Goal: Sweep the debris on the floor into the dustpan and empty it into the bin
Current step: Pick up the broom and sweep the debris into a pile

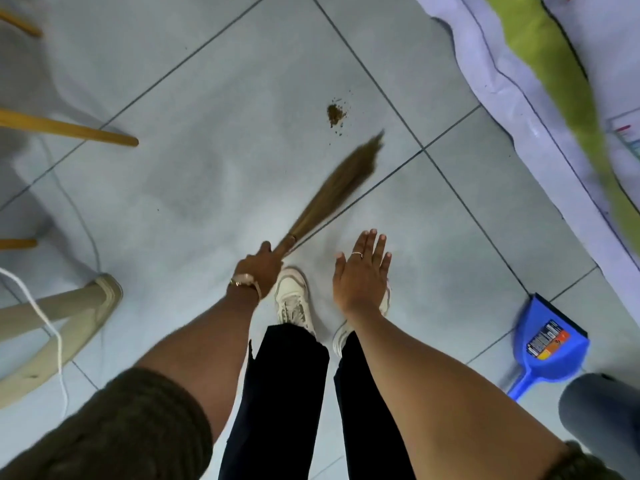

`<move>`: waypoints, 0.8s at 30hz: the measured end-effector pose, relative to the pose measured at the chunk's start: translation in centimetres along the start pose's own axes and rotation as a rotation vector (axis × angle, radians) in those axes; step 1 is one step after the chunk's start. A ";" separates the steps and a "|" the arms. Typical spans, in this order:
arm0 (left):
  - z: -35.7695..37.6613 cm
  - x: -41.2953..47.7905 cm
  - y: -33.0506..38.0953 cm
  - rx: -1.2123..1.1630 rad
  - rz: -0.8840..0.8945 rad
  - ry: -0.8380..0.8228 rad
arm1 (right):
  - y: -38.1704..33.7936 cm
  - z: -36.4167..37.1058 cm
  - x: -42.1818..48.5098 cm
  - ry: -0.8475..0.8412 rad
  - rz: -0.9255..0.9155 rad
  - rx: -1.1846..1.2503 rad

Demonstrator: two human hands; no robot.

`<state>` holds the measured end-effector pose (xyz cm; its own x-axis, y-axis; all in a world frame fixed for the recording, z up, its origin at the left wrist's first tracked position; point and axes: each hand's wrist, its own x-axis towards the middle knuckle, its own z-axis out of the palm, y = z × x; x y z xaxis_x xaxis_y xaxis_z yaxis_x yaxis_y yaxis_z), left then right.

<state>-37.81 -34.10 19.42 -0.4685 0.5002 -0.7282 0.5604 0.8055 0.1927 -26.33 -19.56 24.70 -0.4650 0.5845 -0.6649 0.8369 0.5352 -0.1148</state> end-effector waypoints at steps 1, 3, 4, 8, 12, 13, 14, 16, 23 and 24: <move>-0.2 0.9 -0.6 -0.006 -0.019 0.002 | -0.3 0.2 0.3 0.003 -0.003 0.007; -1.4 2.6 -1.4 -0.003 -0.039 0.021 | -1.0 0.2 1.0 0.020 -0.020 0.014; -2.1 3.5 -1.7 0.004 -0.040 0.040 | -1.4 0.1 1.5 0.027 -0.027 0.014; -5.1 5.3 -1.7 0.062 -0.013 0.087 | -2.4 -1.0 2.5 0.052 -0.020 0.057; -8.6 3.4 0.3 0.089 0.021 0.110 | -2.4 -4.0 0.8 0.093 -0.018 0.083; -9.2 2.3 1.1 0.091 0.027 0.110 | -2.1 -4.8 0.0 0.095 -0.021 0.090; -9.4 0.9 2.0 0.095 0.027 0.108 | -1.6 -5.3 -1.0 0.092 -0.013 0.098; -9.8 -2.2 4.4 0.110 0.035 0.106 | 0.1 -6.6 -3.3 0.097 0.022 0.125; -5.0 -10.9 16.4 0.102 0.092 0.120 | 12.4 -7.8 -9.6 0.062 0.172 0.143; -3.8 -11.4 18.2 0.104 0.099 0.122 | 14.6 -7.6 -9.9 0.053 0.192 0.157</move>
<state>-24.90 -23.94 33.70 -0.4836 0.6155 -0.6223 0.6725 0.7164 0.1859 -11.68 -12.94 35.23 -0.3040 0.6996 -0.6467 0.9440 0.3124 -0.1058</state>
